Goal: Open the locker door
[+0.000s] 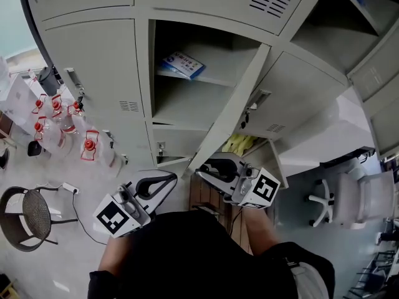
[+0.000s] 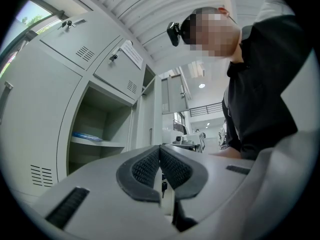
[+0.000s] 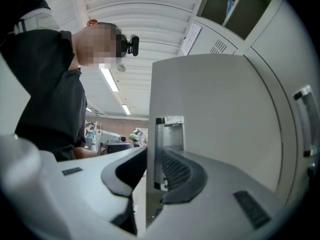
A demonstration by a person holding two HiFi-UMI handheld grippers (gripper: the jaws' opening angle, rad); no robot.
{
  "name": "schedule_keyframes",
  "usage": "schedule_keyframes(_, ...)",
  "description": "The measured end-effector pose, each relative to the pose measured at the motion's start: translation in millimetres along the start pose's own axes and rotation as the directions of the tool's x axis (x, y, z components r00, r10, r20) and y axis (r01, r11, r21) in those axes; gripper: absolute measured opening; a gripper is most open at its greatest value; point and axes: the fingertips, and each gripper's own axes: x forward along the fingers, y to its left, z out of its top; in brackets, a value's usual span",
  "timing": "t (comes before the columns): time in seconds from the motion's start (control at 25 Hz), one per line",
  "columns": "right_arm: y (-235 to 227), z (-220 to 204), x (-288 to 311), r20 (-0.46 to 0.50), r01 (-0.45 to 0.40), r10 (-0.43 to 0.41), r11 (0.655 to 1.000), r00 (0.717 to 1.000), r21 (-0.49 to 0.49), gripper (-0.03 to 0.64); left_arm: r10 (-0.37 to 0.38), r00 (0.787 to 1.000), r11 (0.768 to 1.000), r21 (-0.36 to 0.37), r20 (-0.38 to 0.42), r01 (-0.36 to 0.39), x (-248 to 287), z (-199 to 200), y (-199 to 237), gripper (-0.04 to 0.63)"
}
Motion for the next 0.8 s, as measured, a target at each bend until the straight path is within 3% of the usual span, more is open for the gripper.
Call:
schedule_keyframes(0.52, 6, 4, -30, 0.024, -0.111, 0.111, 0.994, 0.994, -0.003, 0.104, -0.013, 1.000, 1.000, -0.002, -0.013, 0.013, 8, -8, -11, 0.011)
schedule_keyframes(0.8, 7, 5, -44, 0.047, -0.129, 0.128, 0.992, 0.991, 0.007, 0.107, -0.007, 1.000, 1.000, -0.001, -0.013, 0.007, 3, -9, -17, 0.011)
